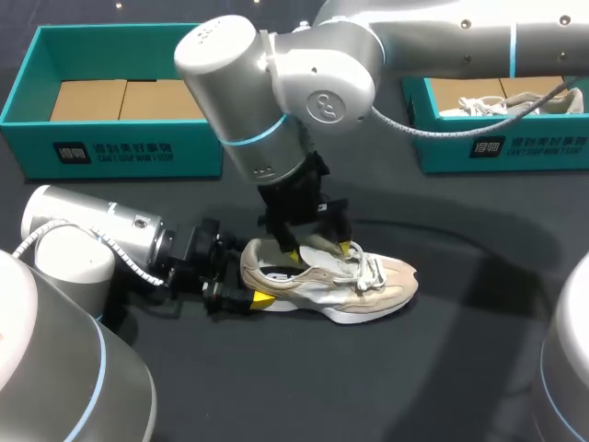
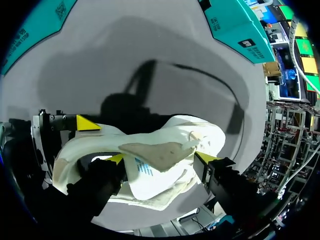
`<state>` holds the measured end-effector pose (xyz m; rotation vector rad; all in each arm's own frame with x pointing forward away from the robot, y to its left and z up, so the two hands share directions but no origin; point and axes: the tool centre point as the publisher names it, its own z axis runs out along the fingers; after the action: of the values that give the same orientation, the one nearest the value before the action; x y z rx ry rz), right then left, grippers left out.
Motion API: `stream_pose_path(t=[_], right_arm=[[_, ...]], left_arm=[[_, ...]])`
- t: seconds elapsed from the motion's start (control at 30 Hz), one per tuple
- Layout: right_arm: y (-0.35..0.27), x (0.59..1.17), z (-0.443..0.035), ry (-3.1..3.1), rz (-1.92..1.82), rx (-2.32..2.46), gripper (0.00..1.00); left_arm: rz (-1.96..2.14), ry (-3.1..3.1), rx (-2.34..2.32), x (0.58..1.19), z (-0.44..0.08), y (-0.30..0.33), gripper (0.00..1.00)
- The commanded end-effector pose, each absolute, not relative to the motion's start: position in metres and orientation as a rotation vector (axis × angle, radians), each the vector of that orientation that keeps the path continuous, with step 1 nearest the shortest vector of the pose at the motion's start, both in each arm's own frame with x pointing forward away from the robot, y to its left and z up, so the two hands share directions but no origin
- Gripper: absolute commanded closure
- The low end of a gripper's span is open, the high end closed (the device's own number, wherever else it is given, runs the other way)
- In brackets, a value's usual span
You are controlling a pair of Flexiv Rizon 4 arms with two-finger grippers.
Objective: Take the shoe out of the shoebox, open the shoe tongue, remove and reinsert the insole, then place the shoe into the shoebox
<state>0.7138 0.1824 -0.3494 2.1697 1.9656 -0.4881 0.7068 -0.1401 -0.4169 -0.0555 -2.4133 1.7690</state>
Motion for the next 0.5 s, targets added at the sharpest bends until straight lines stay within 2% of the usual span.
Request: stream_pose_path(t=[0.03,0.07,0.2,0.27,0.5], right_arm=[[0.167,0.713,-0.345,1.963,-0.447,2.194,0.24],[0.165,0.714,-0.345,1.959,-0.440,2.200,0.26],[0.162,0.715,-0.344,1.946,-0.409,2.219,0.51],[0.165,0.715,-0.343,1.953,-0.398,2.216,0.57],[0.175,0.715,-0.343,1.978,-0.415,2.187,0.61]], left_arm=[[1.769,-2.416,-0.054,0.705,-0.417,-0.140,1.00],[1.769,-2.416,-0.054,0.705,-0.417,-0.140,1.00],[1.769,-2.416,-0.054,0.705,-0.417,-0.140,1.00],[1.769,-2.416,-0.054,0.705,-0.417,-0.140,1.00],[1.769,-2.416,-0.054,0.705,-0.417,-0.140,1.00]])
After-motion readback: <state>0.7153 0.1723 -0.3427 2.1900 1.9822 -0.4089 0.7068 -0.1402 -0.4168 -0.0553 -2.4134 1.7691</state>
